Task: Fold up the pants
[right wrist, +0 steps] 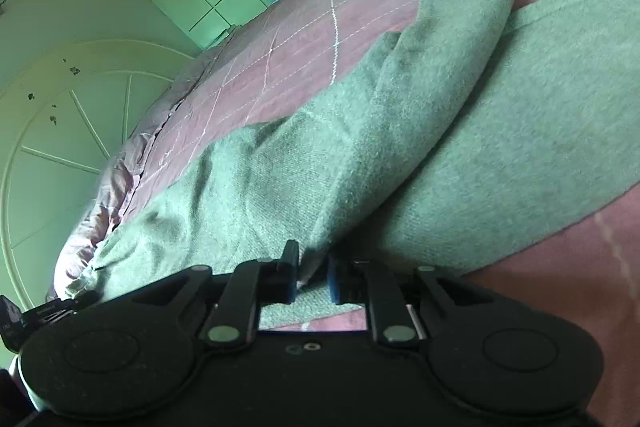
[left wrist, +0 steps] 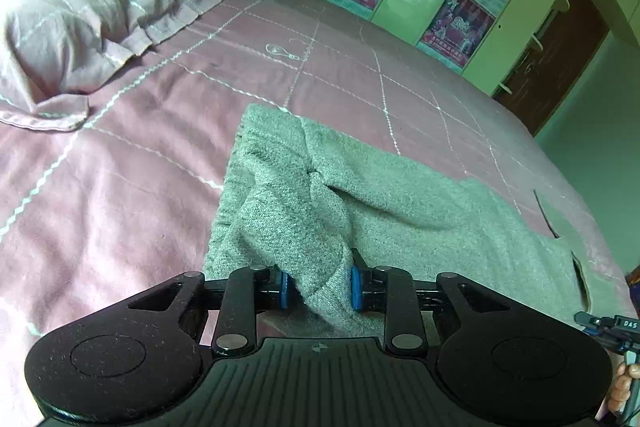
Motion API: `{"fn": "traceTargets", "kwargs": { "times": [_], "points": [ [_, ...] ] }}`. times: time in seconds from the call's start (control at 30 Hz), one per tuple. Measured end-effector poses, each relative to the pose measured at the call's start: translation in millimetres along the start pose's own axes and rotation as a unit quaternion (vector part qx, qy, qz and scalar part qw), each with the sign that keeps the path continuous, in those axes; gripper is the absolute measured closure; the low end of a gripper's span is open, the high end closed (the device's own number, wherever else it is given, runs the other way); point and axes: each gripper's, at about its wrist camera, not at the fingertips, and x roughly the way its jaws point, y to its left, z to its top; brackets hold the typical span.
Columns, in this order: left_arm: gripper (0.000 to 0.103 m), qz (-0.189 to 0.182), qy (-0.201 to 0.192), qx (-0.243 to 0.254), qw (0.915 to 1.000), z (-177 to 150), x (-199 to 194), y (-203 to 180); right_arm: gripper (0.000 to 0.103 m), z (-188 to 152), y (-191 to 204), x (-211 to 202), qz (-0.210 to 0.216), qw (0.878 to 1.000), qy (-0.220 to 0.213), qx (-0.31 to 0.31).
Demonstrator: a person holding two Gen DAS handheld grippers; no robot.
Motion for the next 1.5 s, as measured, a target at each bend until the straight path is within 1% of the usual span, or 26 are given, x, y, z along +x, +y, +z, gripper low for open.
{"fn": "traceTargets", "kwargs": {
  "times": [0.07, 0.17, 0.2, 0.23, 0.3, 0.33, 0.43, 0.5, 0.57, 0.63, 0.67, 0.77, 0.87, 0.9, 0.93, 1.0, 1.03, 1.07, 1.13, 1.17, 1.2, 1.27, 1.33, 1.37, 1.4, 1.5],
  "points": [
    [0.073, 0.016, -0.002, -0.006, 0.9999, -2, -14, -5, 0.087, 3, -1, -16, -0.019, 1.000, -0.014, -0.002],
    [0.073, 0.060, -0.017, 0.010, 0.9980, -7, -39, -27, 0.086, 14, 5, -38, -0.056, 0.996, -0.052, -0.045],
    [0.069, 0.069, -0.024, 0.021, 0.9971, -9, -43, -38, 0.086, 20, 8, -41, -0.066, 0.994, -0.063, -0.059],
    [0.055, 0.080, -0.028, 0.031, 0.9960, -10, -45, -51, 0.086, 27, 11, -40, -0.074, 0.992, -0.071, -0.068],
    [0.036, 0.109, -0.046, 0.043, 0.9921, -12, -42, -81, 0.086, 42, 20, -30, -0.099, 0.988, -0.078, -0.094],
    [0.032, 0.122, -0.054, 0.050, 0.9898, -13, -38, -93, 0.085, 49, 24, -23, -0.113, 0.985, -0.079, -0.105],
    [0.032, 0.194, -0.066, 0.054, 0.9773, -18, -28, -124, 0.085, 65, 29, -1, -0.140, 0.979, -0.069, -0.132],
    [0.032, 0.214, -0.075, 0.031, 0.9735, -23, -32, -125, 0.085, 70, 25, 4, -0.139, 0.979, -0.064, -0.131],
    [0.031, 0.237, -0.081, 0.020, 0.9680, -28, -41, -112, 0.085, 70, 23, 2, -0.135, 0.980, -0.065, -0.127],
    [0.031, 0.279, -0.092, 0.000, 0.9560, -29, -53, -89, 0.084, 70, 19, 1, -0.137, 0.980, -0.064, -0.132],
    [0.031, 0.287, -0.092, -0.013, 0.9534, -26, -60, -76, 0.084, 70, 17, -1, -0.137, 0.980, -0.064, -0.130],
    [0.031, 0.277, -0.105, -0.061, 0.9530, -20, -84, -48, 0.083, 70, 12, -5, -0.138, 0.981, -0.068, -0.119],
    [0.031, 0.215, -0.112, -0.057, 0.9685, -21, -85, -57, 0.082, 68, 11, -4, -0.134, 0.982, -0.074, -0.115],
    [0.031, 0.215, -0.103, -0.038, 0.9703, -21, -76, -63, 0.082, 68, 11, -2, -0.134, 0.982, -0.072, -0.113],
    [0.031, 0.234, -0.084, -0.013, 0.9684, -21, -59, -68, 0.082, 68, 11, 0, -0.136, 0.982, -0.070, -0.115],
    [0.032, 0.279, -0.034, -0.006, 0.9598, -21, -26, -60, 0.082, 67, 13, 1, -0.139, 0.981, -0.068, -0.117],
    [0.032, 0.269, -0.038, -0.031, 0.9619, -22, -26, -58, 0.082, 67, 15, -1, -0.138, 0.980, -0.071, -0.123],
    [0.032, 0.256, -0.066, -0.043, 0.9635, -23, -34, -66, 0.083, 66, 18, -5, -0.141, 0.978, -0.078, -0.134],
    [0.032, 0.253, -0.095, -0.005, 0.9627, -26, -39, -96, 0.081, 69, 22, -7, -0.149, 0.973, -0.084, -0.153],
    [0.032, 0.240, -0.098, 0.012, 0.9657, -28, -36, -110, 0.081, 71, 22, -4, -0.151, 0.973, -0.081, -0.156],
    [0.032, 0.221, -0.089, 0.036, 0.9705, -31, -28, -125, 0.081, 75, 23, 2, -0.153, 0.973, -0.075, -0.158],
    [0.032, 0.213, -0.068, 0.079, 0.9715, -39, -7, -146, 0.082, 81, 26, 15, -0.160, 0.971, -0.068, -0.165],
    [0.032, 0.198, -0.024, 0.088, 0.9761, -47, 14, -152, 0.078, 86, 27, 31, -0.194, 0.963, -0.049, -0.182],
    [0.031, 0.197, 0.001, 0.094, 0.9760, -54, 24, -154, 0.080, 88, 26, 38, -0.207, 0.959, -0.034, -0.192],
    [0.027, 0.200, -0.001, 0.109, 0.9736, -60, 27, -155, 0.103, 89, 23, 41, -0.213, 0.956, -0.020, -0.201],
    [0.026, 0.187, -0.005, 0.116, 0.9755, -62, 23, -153, 0.103, 86, 10, 12, -0.222, 0.958, -0.044, -0.178]
  ]
}}
